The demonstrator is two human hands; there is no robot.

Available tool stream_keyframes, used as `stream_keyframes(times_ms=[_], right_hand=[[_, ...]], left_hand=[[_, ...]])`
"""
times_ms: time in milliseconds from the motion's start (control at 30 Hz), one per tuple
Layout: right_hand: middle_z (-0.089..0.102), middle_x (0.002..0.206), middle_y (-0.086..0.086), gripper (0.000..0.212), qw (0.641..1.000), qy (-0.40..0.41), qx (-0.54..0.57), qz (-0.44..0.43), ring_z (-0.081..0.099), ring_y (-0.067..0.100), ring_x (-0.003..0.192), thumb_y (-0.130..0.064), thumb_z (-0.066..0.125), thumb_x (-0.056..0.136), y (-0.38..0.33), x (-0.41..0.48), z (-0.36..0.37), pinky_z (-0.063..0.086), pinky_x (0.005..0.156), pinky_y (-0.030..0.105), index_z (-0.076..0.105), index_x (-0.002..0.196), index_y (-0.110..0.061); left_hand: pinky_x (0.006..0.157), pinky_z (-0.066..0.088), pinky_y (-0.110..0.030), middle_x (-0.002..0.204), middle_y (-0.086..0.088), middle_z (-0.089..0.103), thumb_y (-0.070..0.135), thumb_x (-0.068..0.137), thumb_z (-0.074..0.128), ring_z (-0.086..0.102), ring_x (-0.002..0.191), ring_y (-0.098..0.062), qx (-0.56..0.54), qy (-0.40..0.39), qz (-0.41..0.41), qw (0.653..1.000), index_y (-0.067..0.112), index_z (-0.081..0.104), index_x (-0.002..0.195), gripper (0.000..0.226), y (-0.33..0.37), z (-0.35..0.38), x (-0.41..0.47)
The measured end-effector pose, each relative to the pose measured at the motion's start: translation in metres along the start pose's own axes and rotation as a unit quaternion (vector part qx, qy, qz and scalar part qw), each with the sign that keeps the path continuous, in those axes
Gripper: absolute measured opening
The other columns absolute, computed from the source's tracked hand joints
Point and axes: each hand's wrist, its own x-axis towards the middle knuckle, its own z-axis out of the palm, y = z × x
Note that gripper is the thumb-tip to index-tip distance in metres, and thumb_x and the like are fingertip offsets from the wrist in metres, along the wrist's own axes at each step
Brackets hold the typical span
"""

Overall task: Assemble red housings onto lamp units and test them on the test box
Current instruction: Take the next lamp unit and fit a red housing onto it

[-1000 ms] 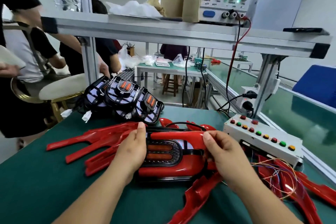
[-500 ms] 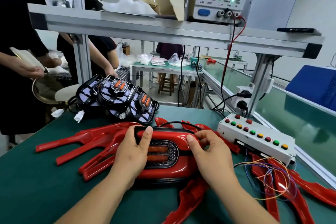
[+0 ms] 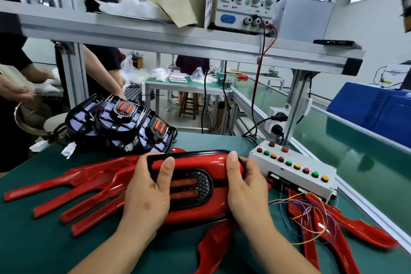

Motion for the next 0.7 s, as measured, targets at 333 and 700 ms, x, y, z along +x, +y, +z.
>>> stream_keyframes(times_ms=[333, 700], right_hand=[[0.069, 0.078, 0.000, 0.051, 1.000, -0.004, 0.026, -0.015, 0.066, 0.021, 0.080, -0.073, 0.051, 0.076, 0.000, 0.005, -0.001, 0.054, 0.080, 0.051, 0.063, 0.082, -0.024], [0.069, 0.098, 0.021, 0.081, 0.992, -0.083, 0.050, 0.077, 0.065, 0.038, 0.095, -0.076, 0.042, 0.070, 0.005, 0.000, -0.011, 0.053, 0.087, 0.052, 0.066, 0.094, -0.003]], left_hand=[[0.055, 0.046, -0.004, 0.080, 0.019, 0.069, 0.052, 0.086, 0.052, 0.062, 0.076, 0.017, -0.075, 0.006, -0.006, 0.997, 0.032, 0.052, 0.099, 0.024, 0.019, 0.005, -0.008], [0.059, 0.059, -0.027, 0.108, -0.001, 0.069, 0.069, 0.074, 0.054, 0.075, 0.076, -0.014, -0.122, -0.083, -0.124, 0.981, 0.025, 0.052, 0.123, 0.065, -0.001, 0.003, 0.001]])
